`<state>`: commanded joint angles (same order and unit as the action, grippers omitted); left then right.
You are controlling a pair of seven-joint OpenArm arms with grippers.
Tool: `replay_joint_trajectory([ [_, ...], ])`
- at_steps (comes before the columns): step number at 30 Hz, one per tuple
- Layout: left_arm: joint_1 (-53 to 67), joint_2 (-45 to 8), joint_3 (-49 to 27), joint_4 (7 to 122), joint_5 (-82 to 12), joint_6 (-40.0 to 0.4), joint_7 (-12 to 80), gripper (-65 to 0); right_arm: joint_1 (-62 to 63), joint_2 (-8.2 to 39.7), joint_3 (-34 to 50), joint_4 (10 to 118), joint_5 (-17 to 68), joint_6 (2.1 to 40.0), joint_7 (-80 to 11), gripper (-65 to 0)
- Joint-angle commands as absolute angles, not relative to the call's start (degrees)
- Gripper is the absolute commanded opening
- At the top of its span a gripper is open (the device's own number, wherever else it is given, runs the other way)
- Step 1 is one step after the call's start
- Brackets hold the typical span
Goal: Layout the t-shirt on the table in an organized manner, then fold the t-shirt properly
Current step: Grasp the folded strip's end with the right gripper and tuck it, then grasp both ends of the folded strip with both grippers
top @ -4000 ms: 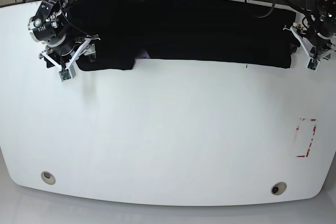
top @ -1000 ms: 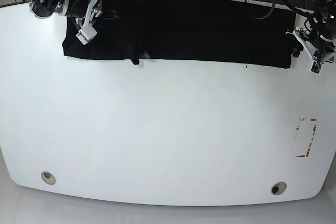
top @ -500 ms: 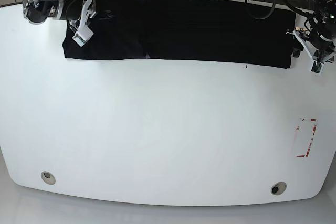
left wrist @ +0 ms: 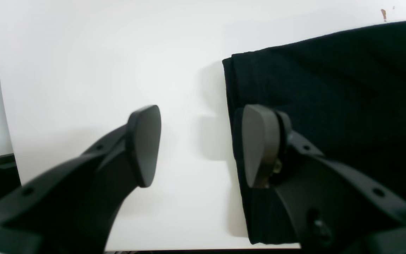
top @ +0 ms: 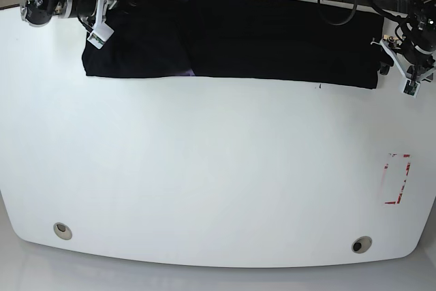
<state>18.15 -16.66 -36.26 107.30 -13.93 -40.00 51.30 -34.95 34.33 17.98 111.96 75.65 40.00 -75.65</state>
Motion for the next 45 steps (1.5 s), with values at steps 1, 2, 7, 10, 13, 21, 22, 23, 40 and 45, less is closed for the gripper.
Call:
replay_joint_trajectory([
  [1, 18.15, -16.66, -36.26, 107.3, -13.93, -40.0, 51.3, -31.8, -34.95, 34.33, 18.07, 111.96, 75.65, 40.0, -75.65, -26.5],
  [2, 18.15, -16.66, -36.26, 107.3, -14.11, -40.0, 51.3, -31.8, -34.95, 34.15, 18.07, 111.96, 75.65, 40.0, -75.65, -22.7],
  [7, 18.15, -16.66, -36.44, 107.74, -14.99, -40.0, 51.3, -31.8, -34.51, 33.71, 18.42, 111.96, 75.74, 40.0, -75.3, -19.2],
  [10, 18.24, -16.66, -36.88, 107.74, -18.59, -40.0, 51.38, -31.8, -33.45, 31.69, 20.0, 111.96, 75.47, 40.0, -74.77, -24.4],
  [13, 18.51, -16.66, -38.64, 107.74, -23.69, -40.0, 51.47, -31.8, -32.04, 28.7, 22.2, 111.69, 74.24, 40.0, -73.89, -29.3],
  [21, 18.59, -14.81, -42.77, 107.3, -38.55, -40.0, 57.98, -31.2, -27.65, 18.86, 25.8, 111.52, 59.3, 40.0, -73.63, -39.0],
  [22, 18.59, -14.55, -42.95, 107.3, -39.43, -40.0, 58.51, -31.2, -27.38, 18.24, 26.07, 111.52, 57.89, 40.0, -73.63, -40.4],
  [23, 18.51, -14.2, -43.3, 107.3, -40.75, -40.0, 59.3, -31.2, -27.12, 16.66, 26.51, 111.52, 54.73, 40.0, -73.54, -43.9],
  [40, 18.15, -15.78, -42.68, 94.29, -41.98, -40.0, 60.0, -31.0, -23.16, 11.82, 26.42, 109.85, 27.21, 40.0, -61.85, -55.5],
  [45, 18.15, -16.75, -39.87, 92.7, -42.07, -40.0, 60.0, -31.0, -20.44, 12.09, 26.51, 105.8, 24.66, 40.0, -61.58, -56.0],
])
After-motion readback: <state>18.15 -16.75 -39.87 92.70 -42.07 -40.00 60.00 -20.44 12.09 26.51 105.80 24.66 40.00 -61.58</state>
